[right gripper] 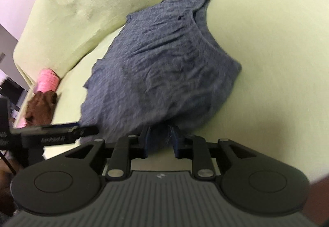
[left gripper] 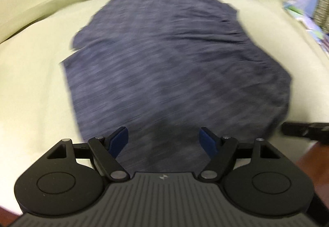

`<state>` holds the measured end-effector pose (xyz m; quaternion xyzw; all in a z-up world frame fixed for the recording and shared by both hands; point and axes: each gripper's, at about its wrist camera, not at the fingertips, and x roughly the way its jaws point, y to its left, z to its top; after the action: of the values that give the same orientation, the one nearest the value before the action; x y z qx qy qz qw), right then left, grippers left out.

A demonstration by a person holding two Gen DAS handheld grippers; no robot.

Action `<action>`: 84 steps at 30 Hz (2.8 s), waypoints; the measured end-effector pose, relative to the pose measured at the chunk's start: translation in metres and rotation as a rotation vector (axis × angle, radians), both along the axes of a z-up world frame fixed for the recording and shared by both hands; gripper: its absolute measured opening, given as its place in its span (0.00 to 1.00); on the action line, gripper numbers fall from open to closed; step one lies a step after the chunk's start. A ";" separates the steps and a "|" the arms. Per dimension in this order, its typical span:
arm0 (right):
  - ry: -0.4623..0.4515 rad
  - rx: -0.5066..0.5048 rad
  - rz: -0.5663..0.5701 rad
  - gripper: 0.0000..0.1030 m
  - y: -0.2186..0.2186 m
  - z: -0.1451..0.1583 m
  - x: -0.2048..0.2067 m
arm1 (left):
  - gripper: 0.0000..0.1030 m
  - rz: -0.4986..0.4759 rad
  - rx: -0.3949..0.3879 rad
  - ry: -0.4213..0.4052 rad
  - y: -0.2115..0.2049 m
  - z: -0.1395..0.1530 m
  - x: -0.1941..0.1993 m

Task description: Fold clothes

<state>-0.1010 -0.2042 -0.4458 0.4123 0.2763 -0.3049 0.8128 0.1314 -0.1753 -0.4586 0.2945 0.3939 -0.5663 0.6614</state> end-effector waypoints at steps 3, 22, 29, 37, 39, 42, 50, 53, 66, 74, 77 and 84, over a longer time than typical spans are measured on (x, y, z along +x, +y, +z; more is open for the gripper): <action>0.057 -0.052 0.046 0.20 0.005 0.000 0.011 | 0.74 -0.071 -0.007 0.023 -0.012 0.001 -0.014; 0.037 -0.087 -0.005 0.30 0.006 0.011 -0.026 | 0.01 -0.581 0.036 -0.171 -0.034 -0.015 -0.094; -0.001 -0.147 0.098 0.25 0.008 0.013 -0.016 | 0.00 -0.574 -0.034 -0.199 -0.021 0.001 -0.094; 0.140 -0.315 0.243 0.08 0.005 0.010 0.022 | 0.00 -0.556 -0.053 -0.186 -0.022 0.012 -0.096; 0.195 -0.376 0.265 0.35 0.005 0.010 0.029 | 0.00 -0.550 -0.051 -0.178 -0.023 0.012 -0.095; 0.268 -0.418 0.323 0.35 0.004 0.004 0.038 | 0.01 -0.545 -0.059 -0.174 -0.023 0.013 -0.095; 0.252 -0.492 0.363 0.02 0.005 -0.003 0.039 | 0.01 -0.527 -0.073 -0.147 -0.020 0.016 -0.093; 0.224 -0.516 0.352 0.02 0.004 -0.006 0.041 | 0.01 -0.523 -0.078 -0.131 -0.019 0.016 -0.092; 0.274 -0.450 0.285 0.39 0.010 0.012 0.020 | 0.02 -0.582 -0.005 -0.169 -0.016 -0.012 -0.094; 0.012 -0.180 -0.102 0.54 -0.042 0.023 -0.040 | 0.05 -0.574 -0.009 -0.187 -0.018 -0.017 -0.105; -0.021 -0.101 -0.170 0.43 -0.060 0.006 -0.031 | 0.06 -0.580 -0.006 -0.192 -0.019 -0.020 -0.104; 0.067 -0.158 -0.224 0.06 -0.057 -0.010 -0.036 | 0.11 -0.638 -0.035 -0.223 -0.010 -0.029 -0.105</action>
<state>-0.1368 -0.2617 -0.4561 0.3651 0.2306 -0.4282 0.7938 0.0264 -0.1849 -0.4879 0.4517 0.1974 -0.7156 0.4949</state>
